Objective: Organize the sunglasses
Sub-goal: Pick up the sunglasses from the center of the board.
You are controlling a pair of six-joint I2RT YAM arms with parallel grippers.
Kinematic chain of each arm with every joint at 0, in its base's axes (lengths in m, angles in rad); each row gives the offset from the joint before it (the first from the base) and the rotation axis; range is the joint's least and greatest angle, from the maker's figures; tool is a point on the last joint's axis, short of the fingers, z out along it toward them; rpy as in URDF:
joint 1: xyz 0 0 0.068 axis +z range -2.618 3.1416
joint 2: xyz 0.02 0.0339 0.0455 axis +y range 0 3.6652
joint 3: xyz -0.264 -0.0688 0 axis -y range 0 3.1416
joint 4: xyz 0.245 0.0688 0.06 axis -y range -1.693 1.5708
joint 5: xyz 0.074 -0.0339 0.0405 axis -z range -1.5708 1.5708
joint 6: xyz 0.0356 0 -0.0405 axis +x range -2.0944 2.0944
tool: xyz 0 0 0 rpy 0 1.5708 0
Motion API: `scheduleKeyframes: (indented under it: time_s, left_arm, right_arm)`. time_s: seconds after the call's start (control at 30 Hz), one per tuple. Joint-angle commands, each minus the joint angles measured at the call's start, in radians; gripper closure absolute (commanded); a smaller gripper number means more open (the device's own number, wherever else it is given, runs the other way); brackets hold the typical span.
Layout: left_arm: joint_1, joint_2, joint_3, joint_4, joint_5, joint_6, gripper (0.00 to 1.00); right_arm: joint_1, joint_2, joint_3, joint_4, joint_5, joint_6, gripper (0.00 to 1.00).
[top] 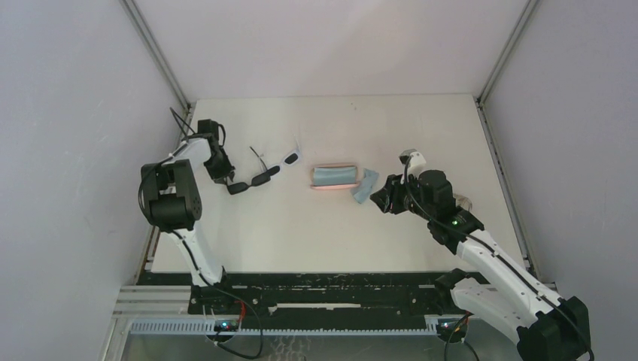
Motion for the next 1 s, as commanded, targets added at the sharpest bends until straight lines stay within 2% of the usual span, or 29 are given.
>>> scheduleKeyframes:
  time_s: [0.0,0.17,0.37,0.97]
  left_arm:
    - [0.007,0.003,-0.021,0.014,0.023,-0.017,0.7]
    - [0.007,0.003,-0.023,0.016,0.032,-0.016,0.8]
    - [0.007,-0.004,-0.034,0.032,0.06,-0.016,1.0]
    - [0.005,-0.208,-0.036,0.051,0.182,-0.004,1.0]
  right_arm:
    - [-0.001,-0.021,0.003,0.021,0.005,-0.003,0.6]
    - [-0.001,-0.024,0.002,0.018,0.007,-0.001,0.6]
    - [-0.002,-0.028,0.002,0.014,0.009,-0.001,0.6]
    - [-0.002,-0.034,0.004,0.02,0.008,0.005,0.61]
